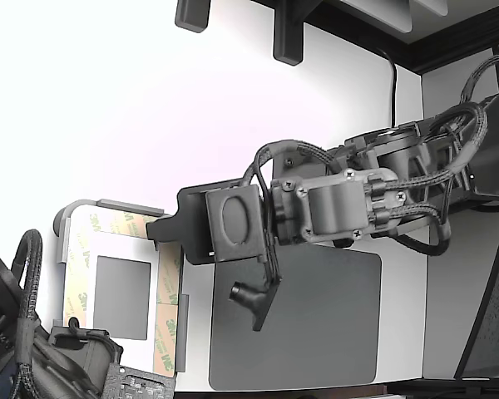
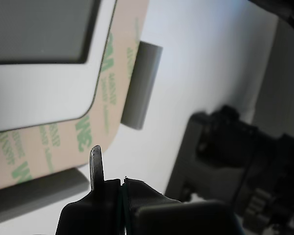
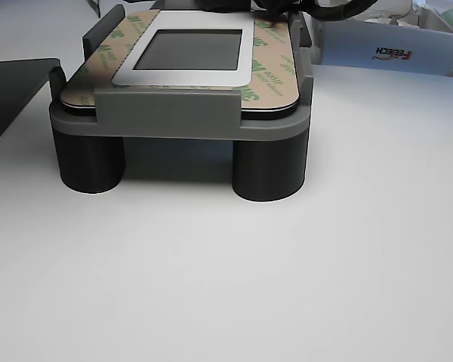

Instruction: Peel off protective film from adhesive tape.

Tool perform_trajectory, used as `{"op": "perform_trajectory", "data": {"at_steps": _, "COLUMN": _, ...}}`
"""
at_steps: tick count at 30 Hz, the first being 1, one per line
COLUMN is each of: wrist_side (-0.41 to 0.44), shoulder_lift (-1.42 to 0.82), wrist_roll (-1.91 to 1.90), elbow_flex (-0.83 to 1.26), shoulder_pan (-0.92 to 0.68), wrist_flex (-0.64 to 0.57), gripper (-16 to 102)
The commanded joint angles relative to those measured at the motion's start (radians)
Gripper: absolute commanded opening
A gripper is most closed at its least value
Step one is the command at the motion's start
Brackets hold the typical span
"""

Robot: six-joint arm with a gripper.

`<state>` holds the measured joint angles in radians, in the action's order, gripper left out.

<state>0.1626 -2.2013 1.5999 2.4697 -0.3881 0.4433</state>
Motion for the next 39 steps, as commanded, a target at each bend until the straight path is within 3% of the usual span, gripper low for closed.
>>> {"op": "perform_trajectory", "data": {"at_steps": 1, "wrist_side": 0.017, "shoulder_lift": 0.035, "wrist_roll": 0.012, "elbow_flex": -0.035, "shoulder_pan": -0.028, "wrist_flex": -0.034, "gripper": -4}}
{"op": "perform_trajectory", "data": {"at_steps": 4, "wrist_side": 0.014, "shoulder_lift": 0.078, "wrist_roll": 0.038, "elbow_flex": -0.04, "shoulder_pan": -0.048, "wrist_flex": -0.069, "gripper": -11}}
{"op": "perform_trajectory", "data": {"at_steps": 12, "wrist_side": -0.049, "shoulder_lift": 0.103, "wrist_roll": 0.158, "elbow_flex": -0.061, "shoulder_pan": -0.061, "wrist_flex": -0.118, "gripper": -11}}
{"op": "perform_trajectory", "data": {"at_steps": 21, "wrist_side": 0.018, "shoulder_lift": 0.16, "wrist_roll": 0.092, "elbow_flex": -0.078, "shoulder_pan": -0.184, "wrist_flex": -0.138, "gripper": -11}}
{"op": "perform_trajectory", "data": {"at_steps": 39, "wrist_side": -0.018, "shoulder_lift": 0.304, "wrist_roll": 0.084, "elbow_flex": -0.227, "shoulder_pan": -0.235, "wrist_flex": -0.063, "gripper": -11}}
